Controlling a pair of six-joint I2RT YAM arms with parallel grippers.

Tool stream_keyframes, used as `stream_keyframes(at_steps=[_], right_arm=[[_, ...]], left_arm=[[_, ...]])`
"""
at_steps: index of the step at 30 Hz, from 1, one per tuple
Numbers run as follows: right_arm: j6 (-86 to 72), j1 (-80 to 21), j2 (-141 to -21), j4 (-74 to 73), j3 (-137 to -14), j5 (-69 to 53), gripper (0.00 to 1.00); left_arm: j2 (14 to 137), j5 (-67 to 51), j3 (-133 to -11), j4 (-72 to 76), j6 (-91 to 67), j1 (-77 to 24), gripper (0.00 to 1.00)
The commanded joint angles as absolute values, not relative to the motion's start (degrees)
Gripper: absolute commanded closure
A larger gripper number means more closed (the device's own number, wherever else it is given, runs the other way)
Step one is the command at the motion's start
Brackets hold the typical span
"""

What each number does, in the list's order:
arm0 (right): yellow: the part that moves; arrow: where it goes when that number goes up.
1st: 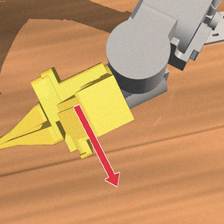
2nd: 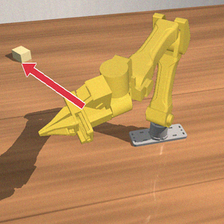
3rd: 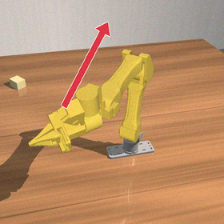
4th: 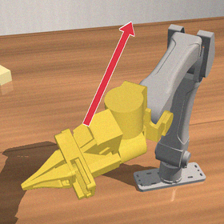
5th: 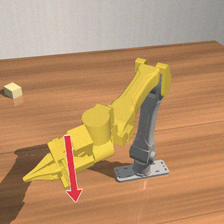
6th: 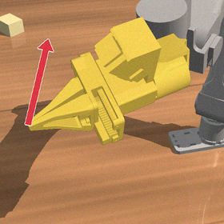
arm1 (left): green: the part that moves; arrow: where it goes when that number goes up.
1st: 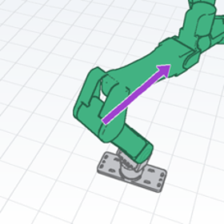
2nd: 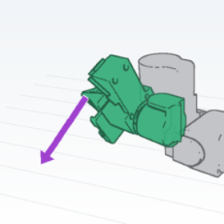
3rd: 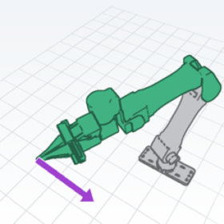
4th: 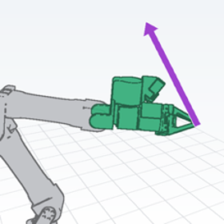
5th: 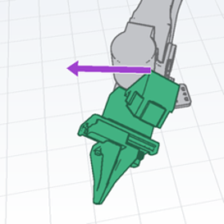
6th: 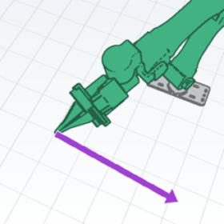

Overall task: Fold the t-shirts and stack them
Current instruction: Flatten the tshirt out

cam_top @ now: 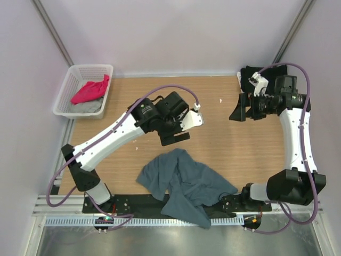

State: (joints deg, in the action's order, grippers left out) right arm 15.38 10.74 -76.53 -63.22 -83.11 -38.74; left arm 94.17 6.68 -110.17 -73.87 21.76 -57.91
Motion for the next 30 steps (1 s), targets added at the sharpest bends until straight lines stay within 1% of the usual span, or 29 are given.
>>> stream_keyframes(at_steps=[1, 3, 4, 6, 7, 8, 10, 13, 18, 25, 28, 30], right_arm=[[26.9, 9.7, -77.8, -75.3, -84.8, -45.6, 0.04], [32.8, 7.7, -78.2, -80.4, -83.2, -44.2, 0.04], [37.8, 5.5, -78.4, -84.1, -82.5, -41.5, 0.04], [40.2, 3.4, -77.9, -85.1, -80.6, -38.2, 0.04], [40.5, 2.2, -77.0, -84.4, -80.2, -35.0, 0.04], [40.1, 1.6, -76.6, -83.5, -80.0, -34.2, 0.04], [39.1, 1.6, -76.7, -81.2, -80.1, -33.5, 0.04], [37.4, 1.6, -79.0, -80.3, -82.8, -34.2, 0.04], [36.2, 1.5, -83.7, -79.6, -89.0, -34.4, 0.04], [35.6, 1.6, -86.6, -78.2, -90.6, -33.8, 0.04], [36.4, 1.6, -87.9, -79.1, -91.3, -33.6, 0.04], [36.6, 1.6, -88.3, -79.3, -91.8, -33.6, 0.04]], left_arm=[[92.9, 10.5, -103.8, -66.9, 24.2, -52.7, 0.21], [93.7, 10.2, -101.1, -66.4, 23.7, -51.0, 0.21], [94.0, 7.6, -100.6, -66.8, 23.4, -49.1, 0.21], [94.3, 4.8, -98.9, -67.9, 21.7, -46.5, 0.2], [94.3, 1.0, -96.1, -68.0, 21.4, -45.8, 0.2], [94.6, 0.2, -94.5, -67.7, 21.5, -45.4, 0.21], [95.4, -1.8, -88.8, -65.8, 22.2, -45.2, 0.2], [98.6, -3.2, -86.1, -63.1, 24.0, -45.1, 0.19], [104.6, -8.5, -87.4, -62.3, 24.1, -44.5, 0.17], [111.2, -12.6, -90.5, -60.6, 23.1, -44.2, 0.16], [112.7, -16.2, -91.1, -62.1, 22.5, -43.9, 0.18], [113.0, -18.3, -90.7, -62.8, 21.8, -43.9, 0.21]])
